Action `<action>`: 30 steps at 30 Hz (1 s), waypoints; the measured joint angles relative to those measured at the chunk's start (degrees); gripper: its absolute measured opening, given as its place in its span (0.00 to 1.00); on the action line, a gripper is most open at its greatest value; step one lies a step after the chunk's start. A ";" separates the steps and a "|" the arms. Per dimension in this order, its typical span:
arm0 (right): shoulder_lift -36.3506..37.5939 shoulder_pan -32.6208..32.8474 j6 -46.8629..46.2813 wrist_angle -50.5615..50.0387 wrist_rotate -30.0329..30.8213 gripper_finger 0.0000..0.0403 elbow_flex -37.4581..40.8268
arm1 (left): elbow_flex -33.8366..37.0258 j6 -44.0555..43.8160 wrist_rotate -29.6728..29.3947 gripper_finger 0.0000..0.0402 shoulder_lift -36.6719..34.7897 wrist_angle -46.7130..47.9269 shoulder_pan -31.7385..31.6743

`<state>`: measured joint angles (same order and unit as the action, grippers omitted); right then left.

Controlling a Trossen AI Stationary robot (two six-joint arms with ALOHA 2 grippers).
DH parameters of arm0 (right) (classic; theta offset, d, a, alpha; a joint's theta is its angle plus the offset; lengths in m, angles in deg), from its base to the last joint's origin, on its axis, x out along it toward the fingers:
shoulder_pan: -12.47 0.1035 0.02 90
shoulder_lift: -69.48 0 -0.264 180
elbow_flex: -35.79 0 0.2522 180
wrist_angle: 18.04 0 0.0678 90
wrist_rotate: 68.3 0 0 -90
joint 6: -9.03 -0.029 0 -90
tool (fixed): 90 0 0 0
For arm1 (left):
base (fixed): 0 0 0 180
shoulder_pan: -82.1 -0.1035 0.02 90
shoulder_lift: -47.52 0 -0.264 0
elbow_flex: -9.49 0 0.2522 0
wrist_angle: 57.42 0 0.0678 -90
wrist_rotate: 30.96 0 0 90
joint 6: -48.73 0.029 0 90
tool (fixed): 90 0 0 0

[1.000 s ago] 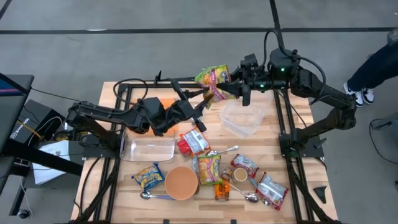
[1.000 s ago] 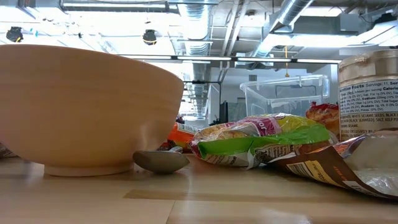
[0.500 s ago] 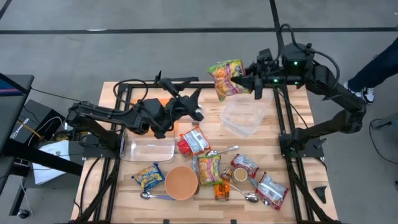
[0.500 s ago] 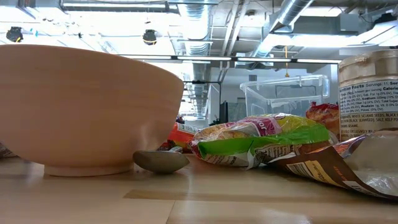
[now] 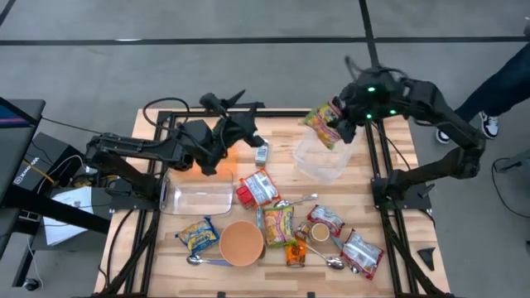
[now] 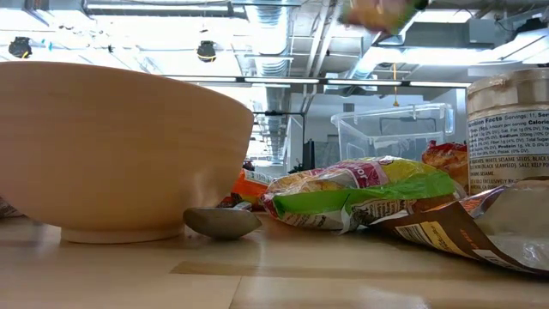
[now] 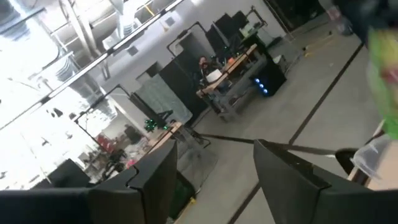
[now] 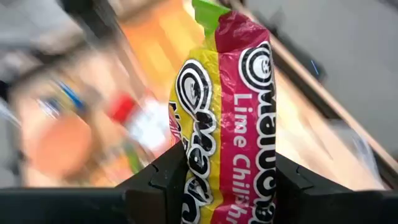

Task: Pick & Place Food Item
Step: Put the top green noodle pack into the top transparent bin

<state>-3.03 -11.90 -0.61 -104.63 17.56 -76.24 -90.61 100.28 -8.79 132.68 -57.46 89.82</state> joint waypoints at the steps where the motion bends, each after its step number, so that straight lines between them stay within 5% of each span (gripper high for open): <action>1: -0.80 -0.50 1.17 -2.31 1.00 0.36 0.01 | 0.00 -1.14 0.68 0.51 -0.24 -0.16 -0.25; 12: -8.11 -4.78 12.84 -9.60 5.61 0.36 6.05 | 0.00 -10.40 4.28 0.52 -0.94 5.83 -1.33; 19: -6.09 -7.34 16.05 -1.16 5.72 0.36 16.62 | 0.00 -19.79 4.98 0.51 -0.89 12.56 -1.03; 30: -5.51 -12.74 21.81 12.07 6.17 0.36 30.38 | 0.00 -20.80 8.24 0.51 -0.87 12.96 -1.01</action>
<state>-8.54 -24.63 21.19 -92.56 23.73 -45.86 -90.61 79.47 -0.56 131.81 -44.50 88.82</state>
